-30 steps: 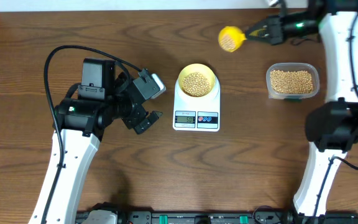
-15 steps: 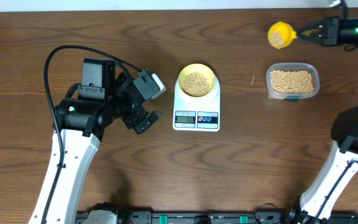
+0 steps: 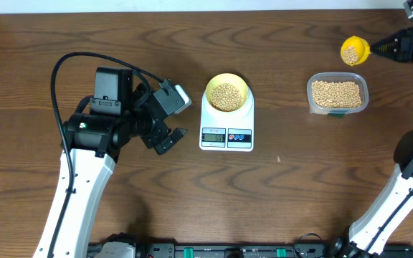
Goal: Scoop item into bowl and weigh 50g on scale
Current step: 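Lift the scoop up and away from the bowl rightward, then lower the yellow scoop into the soybean tub with the right gripper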
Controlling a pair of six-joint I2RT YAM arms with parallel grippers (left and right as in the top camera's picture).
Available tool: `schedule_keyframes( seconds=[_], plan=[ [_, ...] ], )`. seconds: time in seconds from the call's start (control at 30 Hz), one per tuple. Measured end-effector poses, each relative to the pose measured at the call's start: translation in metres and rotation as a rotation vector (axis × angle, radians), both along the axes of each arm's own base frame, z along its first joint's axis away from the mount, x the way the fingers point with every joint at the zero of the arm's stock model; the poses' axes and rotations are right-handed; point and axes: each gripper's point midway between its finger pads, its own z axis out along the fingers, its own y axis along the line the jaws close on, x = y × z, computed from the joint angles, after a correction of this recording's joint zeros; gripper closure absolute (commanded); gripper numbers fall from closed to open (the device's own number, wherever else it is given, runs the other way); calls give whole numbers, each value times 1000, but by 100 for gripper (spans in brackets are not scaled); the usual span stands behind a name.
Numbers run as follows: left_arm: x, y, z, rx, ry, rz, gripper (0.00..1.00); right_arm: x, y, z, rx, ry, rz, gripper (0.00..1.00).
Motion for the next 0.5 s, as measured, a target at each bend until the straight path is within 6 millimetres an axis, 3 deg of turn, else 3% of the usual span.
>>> schedule_keyframes(
  seconds=[0.27,0.5],
  plan=[
    [0,0,0,0,0,0,2,-4,-6,-17,-105,74,-14,99],
    [0,0,0,0,0,0,3,-8,15,-43,-299,187,45,99]
  ],
)
